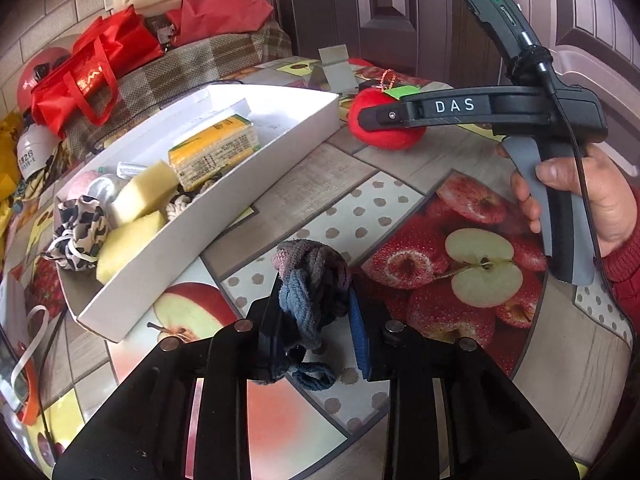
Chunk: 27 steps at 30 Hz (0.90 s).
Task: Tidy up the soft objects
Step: 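Carry the rope toy into the box and open the left gripper while the right releases the apple plush there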
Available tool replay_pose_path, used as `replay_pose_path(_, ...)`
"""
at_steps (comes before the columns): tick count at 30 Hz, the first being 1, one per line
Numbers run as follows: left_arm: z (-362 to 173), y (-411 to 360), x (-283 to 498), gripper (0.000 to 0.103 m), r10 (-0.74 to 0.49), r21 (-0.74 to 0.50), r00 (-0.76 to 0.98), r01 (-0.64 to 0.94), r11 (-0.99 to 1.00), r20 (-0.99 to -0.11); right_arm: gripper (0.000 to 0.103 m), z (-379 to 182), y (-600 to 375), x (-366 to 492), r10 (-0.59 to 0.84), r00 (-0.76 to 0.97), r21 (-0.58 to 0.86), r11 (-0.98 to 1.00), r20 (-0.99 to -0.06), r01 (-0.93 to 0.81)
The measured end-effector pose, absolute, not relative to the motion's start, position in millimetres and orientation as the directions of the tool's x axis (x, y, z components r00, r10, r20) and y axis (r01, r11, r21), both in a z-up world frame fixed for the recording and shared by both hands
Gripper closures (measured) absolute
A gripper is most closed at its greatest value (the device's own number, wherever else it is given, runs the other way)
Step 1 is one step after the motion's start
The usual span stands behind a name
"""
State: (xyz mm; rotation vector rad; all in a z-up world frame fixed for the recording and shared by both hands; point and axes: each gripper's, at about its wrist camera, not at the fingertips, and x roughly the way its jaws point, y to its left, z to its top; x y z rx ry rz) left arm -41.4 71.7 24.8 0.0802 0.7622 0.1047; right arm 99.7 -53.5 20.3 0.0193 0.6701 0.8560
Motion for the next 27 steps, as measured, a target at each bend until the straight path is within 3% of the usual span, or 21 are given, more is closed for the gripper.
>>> replay_pose_path(10, 36, 76, -55, 0.076, 0.222, 0.154, 0.770, -0.161, 0.975, -0.598, 0.043, 40, -59, 57, 0.697, 0.608, 0.111, 0.687, -0.380, -0.718)
replay_pose_path(17, 45, 85, -66, 0.076, 0.274, 0.135, 0.803, -0.239, 0.962, -0.528, 0.043, 44, -62, 31, 0.725, 0.604, 0.097, 0.663, -0.330, -0.743)
replay_pose_path(24, 63, 105, -91, 0.076, 0.419, 0.081, 0.848, -0.416, 0.906, -0.324, 0.043, 47, -75, 4, 0.737, 0.625, 0.082, 0.661, -0.258, -0.746)
replay_pose_path(27, 66, 126, -93, 0.076, 0.463, 0.031, 0.840, -0.474, 0.880, -0.283, 0.043, 46, -71, 8, 0.723, 0.635, 0.080, 0.675, -0.271, -0.734)
